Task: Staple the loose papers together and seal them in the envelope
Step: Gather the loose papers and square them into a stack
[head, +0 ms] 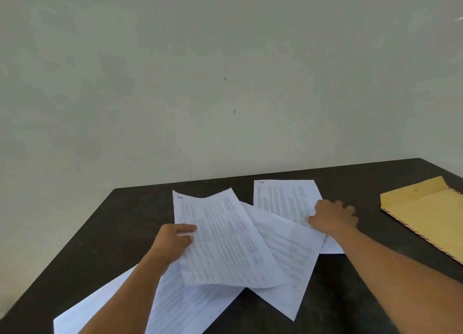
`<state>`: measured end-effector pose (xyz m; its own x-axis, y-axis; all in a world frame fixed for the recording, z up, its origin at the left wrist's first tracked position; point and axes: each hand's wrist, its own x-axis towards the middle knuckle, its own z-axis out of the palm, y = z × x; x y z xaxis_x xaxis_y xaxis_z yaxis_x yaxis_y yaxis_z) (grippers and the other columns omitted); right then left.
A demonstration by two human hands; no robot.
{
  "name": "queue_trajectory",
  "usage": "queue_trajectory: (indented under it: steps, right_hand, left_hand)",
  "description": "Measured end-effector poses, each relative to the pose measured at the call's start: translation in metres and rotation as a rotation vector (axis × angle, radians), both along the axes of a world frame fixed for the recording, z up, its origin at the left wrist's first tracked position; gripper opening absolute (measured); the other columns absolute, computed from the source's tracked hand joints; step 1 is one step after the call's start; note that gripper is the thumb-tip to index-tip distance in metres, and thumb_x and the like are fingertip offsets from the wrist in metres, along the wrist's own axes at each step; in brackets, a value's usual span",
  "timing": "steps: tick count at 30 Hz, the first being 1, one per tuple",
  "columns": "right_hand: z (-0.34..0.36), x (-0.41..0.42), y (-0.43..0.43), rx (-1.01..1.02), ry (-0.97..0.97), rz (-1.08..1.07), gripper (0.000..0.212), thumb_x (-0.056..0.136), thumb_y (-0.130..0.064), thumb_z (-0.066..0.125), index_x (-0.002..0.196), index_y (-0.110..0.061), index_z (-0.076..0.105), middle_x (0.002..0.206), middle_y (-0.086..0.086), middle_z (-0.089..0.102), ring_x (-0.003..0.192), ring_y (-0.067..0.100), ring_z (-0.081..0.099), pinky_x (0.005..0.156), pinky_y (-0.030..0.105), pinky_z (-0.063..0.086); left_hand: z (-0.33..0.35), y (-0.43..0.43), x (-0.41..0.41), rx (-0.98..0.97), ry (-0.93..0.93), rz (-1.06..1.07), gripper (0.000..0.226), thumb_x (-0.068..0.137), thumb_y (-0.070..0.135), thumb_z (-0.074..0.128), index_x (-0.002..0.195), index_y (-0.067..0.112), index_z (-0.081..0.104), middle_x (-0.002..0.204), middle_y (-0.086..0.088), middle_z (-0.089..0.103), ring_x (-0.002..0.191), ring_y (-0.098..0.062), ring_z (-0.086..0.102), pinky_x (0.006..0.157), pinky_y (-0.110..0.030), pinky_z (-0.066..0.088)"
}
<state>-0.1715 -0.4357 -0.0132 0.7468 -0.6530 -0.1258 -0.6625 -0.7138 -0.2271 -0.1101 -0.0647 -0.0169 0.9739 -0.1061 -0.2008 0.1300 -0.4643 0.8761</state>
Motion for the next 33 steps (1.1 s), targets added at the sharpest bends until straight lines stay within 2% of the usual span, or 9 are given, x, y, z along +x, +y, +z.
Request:
queue_trajectory:
  steps: [3,7,11,15,18,21,26,30,33]
  right_hand:
    - [-0.012,0.012,0.003,-0.048,-0.065,-0.010,0.036,0.092,-0.041,0.059,0.121,-0.020,0.056,0.132,0.014,0.048,0.122,0.036,0.045,0.098,0.046,0.042]
    - [-0.019,0.018,-0.001,0.070,-0.182,-0.010,0.031,0.090,-0.028,0.063,0.120,-0.021,0.060,0.122,0.009,0.058,0.110,0.033,0.056,0.090,0.041,0.046]
    - [-0.013,0.010,0.002,0.225,-0.515,0.052,0.034,0.092,-0.002,0.057,0.119,-0.021,0.060,0.125,0.013,0.053,0.093,0.028,0.057,0.076,0.036,0.050]
    - [0.034,-0.002,0.008,-0.040,-0.788,0.214,0.035,0.093,0.003,0.053,0.121,-0.016,0.058,0.122,0.012,0.045,0.078,0.024,0.054,0.067,0.036,0.050]
    - [0.083,-0.009,0.007,-0.266,-0.953,0.345,0.036,0.090,0.008,0.055,0.121,-0.011,0.059,0.117,0.011,0.045,0.067,0.019,0.053,0.059,0.034,0.055]
    - [0.122,-0.018,0.007,-0.307,-1.097,0.398,0.033,0.090,0.010,0.055,0.117,-0.008,0.062,0.116,0.013,0.046,0.066,0.021,0.054,0.058,0.032,0.054]
    - [0.163,-0.037,0.017,-0.068,-1.338,0.288,0.027,0.092,0.002,0.056,0.114,-0.013,0.064,0.119,0.013,0.046,0.089,0.012,0.049,0.079,0.016,0.042]
    - [0.174,-0.044,0.022,0.419,-1.212,0.329,0.020,0.084,-0.019,0.066,0.104,-0.018,0.069,0.113,0.010,0.066,0.099,0.024,0.065,0.086,0.040,0.056]
    - [0.172,-0.059,0.033,0.722,-1.089,0.536,0.010,0.092,-0.008,0.066,0.100,-0.002,0.069,0.091,0.007,0.071,0.082,0.018,0.067,0.073,0.037,0.058]
  left_hand:
    - [0.002,-0.011,0.005,-0.055,-0.006,-0.011,0.022,0.094,0.005,0.064,0.111,0.016,0.073,0.121,-0.006,0.064,0.099,-0.026,0.069,0.089,-0.048,0.059]
    - [0.010,-0.025,0.002,-0.154,-0.008,-0.014,0.028,0.093,0.005,0.065,0.116,0.020,0.072,0.125,-0.005,0.063,0.097,-0.026,0.071,0.084,-0.045,0.061]
    - [0.029,-0.030,-0.006,-0.285,0.018,-0.006,0.025,0.092,0.003,0.066,0.109,0.020,0.075,0.127,-0.006,0.064,0.095,-0.028,0.073,0.081,-0.045,0.062]
    - [0.066,-0.039,-0.020,-0.401,0.024,0.010,0.025,0.093,0.004,0.065,0.110,0.019,0.076,0.117,-0.007,0.070,0.085,-0.027,0.076,0.068,-0.037,0.063]
    - [0.099,-0.050,-0.032,-0.450,-0.030,-0.005,0.024,0.094,0.003,0.063,0.112,0.016,0.074,0.105,-0.003,0.070,0.066,-0.012,0.075,0.053,-0.020,0.057]
    - [0.126,-0.058,-0.041,-0.495,-0.096,-0.038,0.026,0.095,-0.001,0.061,0.116,0.010,0.070,0.094,0.003,0.065,0.052,0.002,0.068,0.044,-0.008,0.048]
    - [0.155,-0.066,-0.053,-0.581,-0.206,-0.071,0.032,0.095,0.000,0.060,0.125,0.008,0.067,0.112,0.003,0.062,0.052,0.009,0.064,0.045,-0.002,0.043]
    - [0.169,-0.074,-0.060,-0.625,-0.293,-0.096,0.030,0.095,0.001,0.061,0.123,0.009,0.069,0.121,0.004,0.057,0.069,0.001,0.063,0.050,-0.002,0.045]
    - [0.162,-0.078,-0.060,-0.632,-0.337,-0.097,0.027,0.090,0.002,0.069,0.110,0.017,0.076,0.127,0.000,0.065,0.102,-0.014,0.067,0.079,-0.019,0.058]
